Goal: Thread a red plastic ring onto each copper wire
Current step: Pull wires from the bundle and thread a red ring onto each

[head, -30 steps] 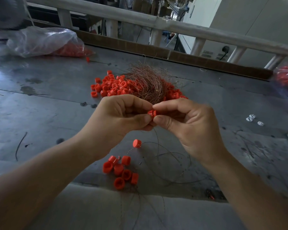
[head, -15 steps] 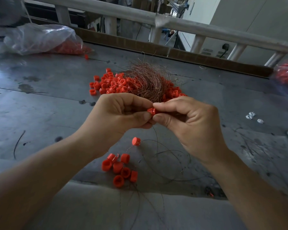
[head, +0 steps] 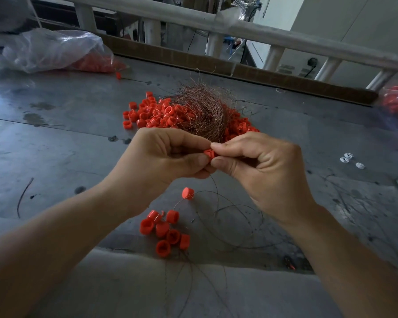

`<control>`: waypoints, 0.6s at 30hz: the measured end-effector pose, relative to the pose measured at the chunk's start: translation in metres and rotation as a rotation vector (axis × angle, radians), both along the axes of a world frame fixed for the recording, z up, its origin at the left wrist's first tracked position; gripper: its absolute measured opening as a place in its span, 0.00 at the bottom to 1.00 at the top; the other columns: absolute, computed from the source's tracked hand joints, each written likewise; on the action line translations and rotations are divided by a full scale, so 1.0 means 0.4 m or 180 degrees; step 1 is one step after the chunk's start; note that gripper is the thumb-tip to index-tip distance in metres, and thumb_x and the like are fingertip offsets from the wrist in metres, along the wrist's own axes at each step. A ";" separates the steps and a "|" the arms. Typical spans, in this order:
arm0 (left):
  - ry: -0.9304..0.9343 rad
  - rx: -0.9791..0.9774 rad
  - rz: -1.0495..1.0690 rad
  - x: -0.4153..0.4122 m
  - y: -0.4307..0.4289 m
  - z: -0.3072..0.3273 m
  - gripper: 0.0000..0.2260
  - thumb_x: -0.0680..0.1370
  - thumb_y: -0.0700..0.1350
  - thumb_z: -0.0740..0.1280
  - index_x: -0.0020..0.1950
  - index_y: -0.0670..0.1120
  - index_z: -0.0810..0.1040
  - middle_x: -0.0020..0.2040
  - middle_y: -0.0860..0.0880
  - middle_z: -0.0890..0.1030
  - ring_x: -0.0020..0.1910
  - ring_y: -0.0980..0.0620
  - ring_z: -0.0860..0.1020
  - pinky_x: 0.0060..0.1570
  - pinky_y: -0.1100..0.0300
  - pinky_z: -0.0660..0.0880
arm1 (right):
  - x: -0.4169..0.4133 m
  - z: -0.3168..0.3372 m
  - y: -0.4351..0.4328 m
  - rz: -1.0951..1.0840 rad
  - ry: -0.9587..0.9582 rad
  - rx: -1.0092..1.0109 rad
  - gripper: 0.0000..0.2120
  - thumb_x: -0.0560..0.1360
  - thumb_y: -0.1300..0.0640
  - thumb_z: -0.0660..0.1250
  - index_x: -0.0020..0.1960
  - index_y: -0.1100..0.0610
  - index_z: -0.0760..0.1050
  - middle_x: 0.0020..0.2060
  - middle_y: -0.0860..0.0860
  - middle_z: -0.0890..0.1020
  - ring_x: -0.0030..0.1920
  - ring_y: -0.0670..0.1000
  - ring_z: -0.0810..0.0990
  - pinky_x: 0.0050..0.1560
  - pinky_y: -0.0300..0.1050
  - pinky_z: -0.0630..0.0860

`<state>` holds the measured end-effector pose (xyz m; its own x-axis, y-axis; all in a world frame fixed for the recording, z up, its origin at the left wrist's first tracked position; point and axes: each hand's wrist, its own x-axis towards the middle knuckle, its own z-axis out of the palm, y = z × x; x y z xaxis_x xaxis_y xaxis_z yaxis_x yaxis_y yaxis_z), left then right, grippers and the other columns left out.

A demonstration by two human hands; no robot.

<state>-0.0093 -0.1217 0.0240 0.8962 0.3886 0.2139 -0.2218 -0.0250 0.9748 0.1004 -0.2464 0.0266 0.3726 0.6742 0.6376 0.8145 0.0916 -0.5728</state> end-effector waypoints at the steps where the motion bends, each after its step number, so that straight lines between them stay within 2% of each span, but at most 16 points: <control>1: 0.0007 -0.0008 -0.0005 -0.001 0.000 0.000 0.10 0.61 0.41 0.69 0.40 0.49 0.84 0.35 0.47 0.84 0.35 0.51 0.83 0.36 0.67 0.77 | -0.001 0.000 0.000 0.0004 0.0029 0.0001 0.12 0.65 0.61 0.71 0.48 0.62 0.80 0.40 0.48 0.81 0.42 0.45 0.81 0.44 0.37 0.78; 8: 0.0074 -0.0149 -0.0067 -0.005 0.003 -0.001 0.10 0.60 0.41 0.69 0.39 0.47 0.84 0.35 0.45 0.84 0.35 0.50 0.83 0.35 0.66 0.78 | -0.004 -0.003 0.000 0.0054 0.0099 0.0069 0.12 0.64 0.60 0.72 0.48 0.60 0.79 0.39 0.48 0.81 0.41 0.45 0.81 0.43 0.36 0.78; 13: 0.0134 -0.0340 -0.0230 -0.010 0.006 -0.001 0.11 0.57 0.46 0.71 0.38 0.49 0.85 0.34 0.45 0.84 0.34 0.51 0.83 0.34 0.66 0.78 | -0.002 -0.019 0.007 -0.0022 -0.0418 0.0109 0.09 0.64 0.61 0.72 0.43 0.64 0.81 0.36 0.53 0.82 0.39 0.46 0.80 0.41 0.39 0.78; 18: 0.0159 -0.0477 -0.0298 -0.004 0.003 -0.002 0.12 0.58 0.43 0.70 0.39 0.46 0.85 0.34 0.44 0.84 0.33 0.51 0.83 0.33 0.66 0.78 | -0.004 0.004 -0.004 0.0150 -0.0030 0.0105 0.11 0.64 0.59 0.72 0.45 0.62 0.81 0.37 0.48 0.80 0.39 0.46 0.80 0.41 0.39 0.78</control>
